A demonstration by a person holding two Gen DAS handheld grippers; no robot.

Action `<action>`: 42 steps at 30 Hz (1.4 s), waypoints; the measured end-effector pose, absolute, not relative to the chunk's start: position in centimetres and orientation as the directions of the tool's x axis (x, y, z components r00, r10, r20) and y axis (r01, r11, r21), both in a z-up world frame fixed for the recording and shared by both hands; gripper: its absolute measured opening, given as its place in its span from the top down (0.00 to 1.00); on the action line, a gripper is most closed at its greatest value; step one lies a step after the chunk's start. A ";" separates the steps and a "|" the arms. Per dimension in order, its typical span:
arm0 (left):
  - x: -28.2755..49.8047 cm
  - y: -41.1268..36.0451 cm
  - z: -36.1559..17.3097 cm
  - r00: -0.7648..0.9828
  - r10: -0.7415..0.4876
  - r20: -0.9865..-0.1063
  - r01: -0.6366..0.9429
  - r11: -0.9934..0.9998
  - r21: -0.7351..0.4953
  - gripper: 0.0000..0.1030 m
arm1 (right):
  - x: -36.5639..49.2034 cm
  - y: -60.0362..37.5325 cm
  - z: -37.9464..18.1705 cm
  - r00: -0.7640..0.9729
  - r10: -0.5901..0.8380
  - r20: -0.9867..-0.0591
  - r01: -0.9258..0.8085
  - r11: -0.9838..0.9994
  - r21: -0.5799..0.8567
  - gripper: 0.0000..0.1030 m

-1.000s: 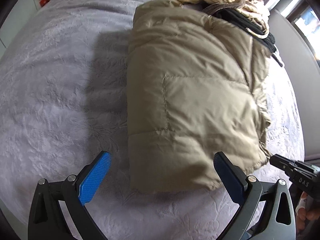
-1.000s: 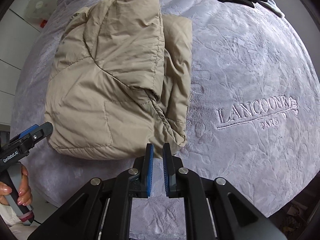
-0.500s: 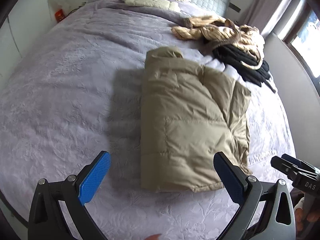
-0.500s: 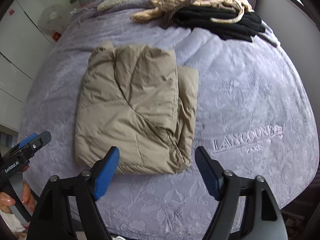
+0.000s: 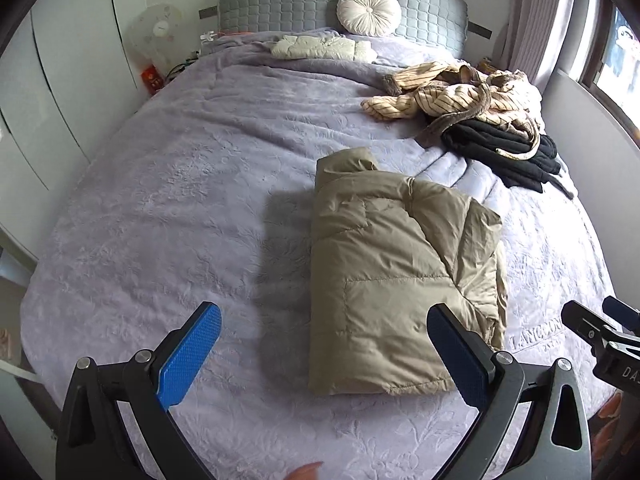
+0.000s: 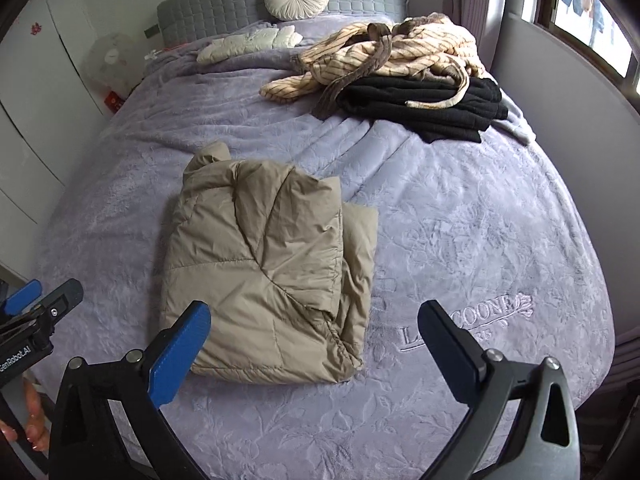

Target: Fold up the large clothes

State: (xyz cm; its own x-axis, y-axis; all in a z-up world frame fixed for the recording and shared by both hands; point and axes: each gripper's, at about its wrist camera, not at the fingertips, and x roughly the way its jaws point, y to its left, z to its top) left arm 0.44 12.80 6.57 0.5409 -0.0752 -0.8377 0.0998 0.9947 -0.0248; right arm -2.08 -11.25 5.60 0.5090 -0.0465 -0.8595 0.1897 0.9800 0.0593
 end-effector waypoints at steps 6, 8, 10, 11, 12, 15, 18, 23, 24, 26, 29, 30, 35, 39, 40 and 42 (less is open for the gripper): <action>0.0 12.5 7.5 0.528 -0.067 -0.847 0.082 0.996 -0.027 0.00 | -2.2 -11.5 7.0 0.522 -0.082 -0.849 0.207 0.978 0.033 0.00; -0.3 12.5 7.7 0.537 -0.052 -0.842 0.073 0.997 -0.015 0.00 | -2.4 -11.6 7.3 0.526 -0.093 -0.845 0.208 0.978 0.022 0.00; -0.5 12.5 8.0 0.540 -0.048 -0.840 0.073 0.997 -0.010 0.00 | -2.5 -11.6 7.5 0.531 -0.098 -0.842 0.205 0.979 0.015 0.00; -0.6 12.4 8.1 0.542 -0.046 -0.839 0.073 0.997 -0.007 0.00 | -2.5 -11.6 7.7 0.532 -0.100 -0.841 0.204 0.979 0.013 0.00; -0.7 12.4 8.2 0.544 -0.042 -0.838 0.073 0.997 -0.002 0.00 | -2.5 -11.6 7.7 0.533 -0.099 -0.840 0.203 0.979 0.013 0.00; -0.9 12.2 8.4 0.550 -0.036 -0.834 0.079 0.997 0.009 0.00 | -2.5 -11.6 7.7 0.532 -0.100 -0.841 0.203 0.979 0.012 0.00; -1.1 12.1 8.5 0.549 -0.034 -0.835 0.079 0.997 0.011 0.00 | -2.5 -11.6 7.7 0.533 -0.101 -0.840 0.205 0.979 0.013 0.00; -1.1 12.1 8.5 0.542 -0.033 -0.840 0.079 0.997 0.012 0.00 | -2.5 -11.6 7.7 0.530 -0.097 -0.842 0.204 0.979 0.015 0.00; -1.0 12.1 8.5 0.541 -0.033 -0.840 0.081 0.997 0.012 0.00 | -2.6 -11.6 7.6 0.531 -0.098 -0.842 0.205 0.979 0.015 0.00; -1.0 12.1 8.5 0.540 -0.031 -0.841 0.081 0.997 0.015 0.00 | -2.7 -11.6 7.7 0.531 -0.097 -0.842 0.207 0.978 0.018 0.00; -1.0 12.1 8.5 0.540 -0.031 -0.841 0.082 0.996 0.016 0.00 | -2.6 -11.6 7.7 0.532 -0.098 -0.841 0.206 0.979 0.016 0.00; -1.0 12.1 8.5 0.540 -0.030 -0.841 0.082 0.997 0.017 0.00 | -2.6 -11.7 7.7 0.531 -0.098 -0.842 0.205 0.979 0.015 0.00; -0.9 12.2 8.5 0.538 -0.031 -0.842 0.083 0.996 0.016 0.00 | -2.7 -11.6 7.7 0.530 -0.096 -0.843 0.205 0.979 0.018 0.00; -1.0 12.2 8.4 0.537 -0.032 -0.843 0.084 0.996 0.015 0.00 | -3.0 -11.5 7.7 0.530 -0.098 -0.843 0.209 0.978 0.018 0.00; -1.0 12.1 8.5 0.537 -0.031 -0.843 0.082 0.997 0.016 0.00 | -3.0 -11.5 7.7 0.529 -0.098 -0.843 0.209 0.978 0.017 0.00; -1.0 12.2 8.3 0.535 -0.032 -0.844 0.087 0.996 0.017 0.00 | -3.0 -11.5 7.7 0.528 -0.097 -0.844 0.211 0.977 0.020 0.00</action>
